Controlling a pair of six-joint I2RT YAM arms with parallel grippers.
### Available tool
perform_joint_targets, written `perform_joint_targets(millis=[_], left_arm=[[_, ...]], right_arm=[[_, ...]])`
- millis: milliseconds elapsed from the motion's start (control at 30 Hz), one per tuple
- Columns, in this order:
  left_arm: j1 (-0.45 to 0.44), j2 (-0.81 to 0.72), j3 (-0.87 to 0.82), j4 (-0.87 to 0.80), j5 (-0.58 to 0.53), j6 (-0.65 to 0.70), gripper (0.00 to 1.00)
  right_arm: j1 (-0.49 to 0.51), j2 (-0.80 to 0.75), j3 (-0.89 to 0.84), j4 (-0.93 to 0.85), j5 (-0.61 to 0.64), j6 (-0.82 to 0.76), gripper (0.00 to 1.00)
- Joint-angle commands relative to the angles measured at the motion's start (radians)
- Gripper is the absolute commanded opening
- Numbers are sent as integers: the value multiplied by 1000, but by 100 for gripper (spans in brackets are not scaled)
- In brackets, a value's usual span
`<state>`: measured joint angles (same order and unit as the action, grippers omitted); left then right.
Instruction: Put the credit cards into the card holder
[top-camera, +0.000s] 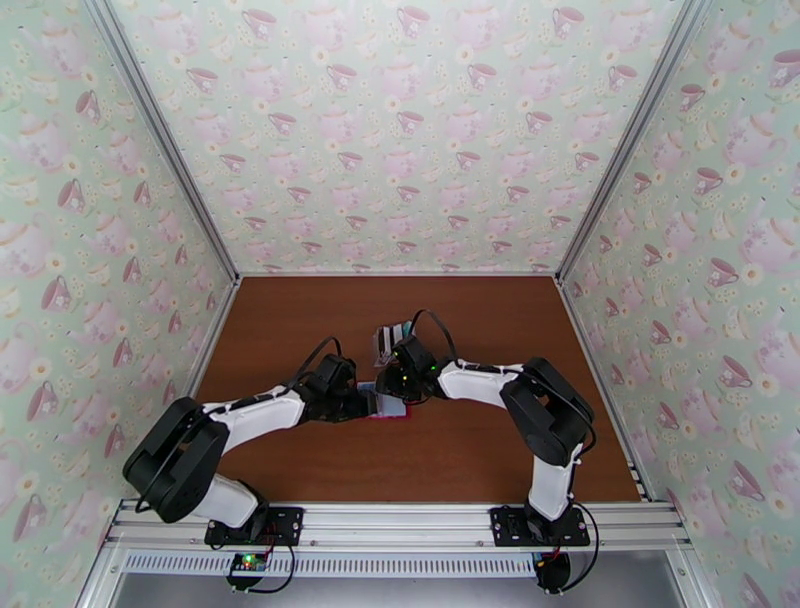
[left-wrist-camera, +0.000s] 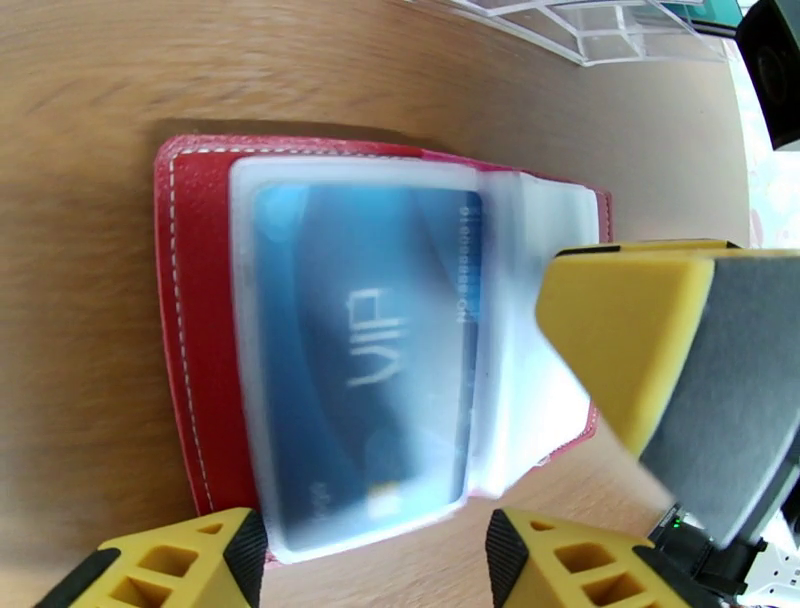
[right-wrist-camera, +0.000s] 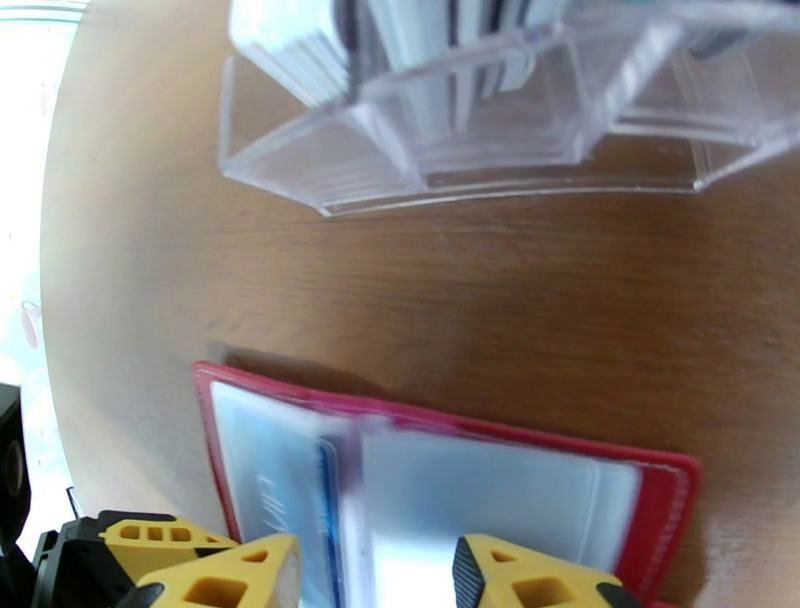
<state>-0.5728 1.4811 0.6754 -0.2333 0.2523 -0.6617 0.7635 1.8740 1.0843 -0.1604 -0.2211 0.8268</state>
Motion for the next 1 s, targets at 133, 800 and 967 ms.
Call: perform_joint_targets(millis=[133, 800, 967], left_arm=[[4, -58, 16, -37, -42, 43, 66], [33, -3, 9, 6, -56, 77, 66], [36, 30, 16, 2, -53, 83, 62]], right_arm=[[-2, -45, 19, -35, 18, -4, 47], [-24, -37, 28, -69, 61, -30, 47], [-28, -26, 31, -74, 71, -35, 47]])
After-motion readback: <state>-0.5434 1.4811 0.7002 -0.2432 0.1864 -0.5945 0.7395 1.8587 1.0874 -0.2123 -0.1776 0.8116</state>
